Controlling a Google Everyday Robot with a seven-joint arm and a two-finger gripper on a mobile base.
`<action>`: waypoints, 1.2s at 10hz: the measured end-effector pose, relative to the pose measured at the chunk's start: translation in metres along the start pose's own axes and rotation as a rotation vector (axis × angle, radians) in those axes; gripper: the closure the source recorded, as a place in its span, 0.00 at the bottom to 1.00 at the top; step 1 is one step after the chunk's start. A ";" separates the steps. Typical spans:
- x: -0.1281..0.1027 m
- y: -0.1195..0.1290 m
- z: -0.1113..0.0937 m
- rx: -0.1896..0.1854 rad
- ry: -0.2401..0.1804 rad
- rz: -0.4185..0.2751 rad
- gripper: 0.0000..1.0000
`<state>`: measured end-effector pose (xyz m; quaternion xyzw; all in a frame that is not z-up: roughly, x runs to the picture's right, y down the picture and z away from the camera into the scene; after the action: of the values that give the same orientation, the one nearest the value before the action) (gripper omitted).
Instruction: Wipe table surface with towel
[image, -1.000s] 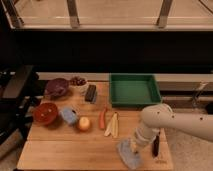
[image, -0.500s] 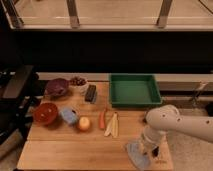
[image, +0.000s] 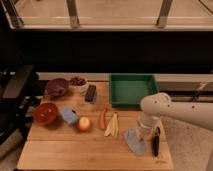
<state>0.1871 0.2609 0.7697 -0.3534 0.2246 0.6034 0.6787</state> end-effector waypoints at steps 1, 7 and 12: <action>-0.001 0.010 0.002 -0.008 0.003 -0.018 1.00; 0.073 0.038 0.011 -0.045 0.023 -0.052 1.00; 0.057 -0.002 -0.006 0.065 -0.004 -0.005 1.00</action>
<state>0.1993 0.2943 0.7243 -0.3306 0.2419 0.5949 0.6916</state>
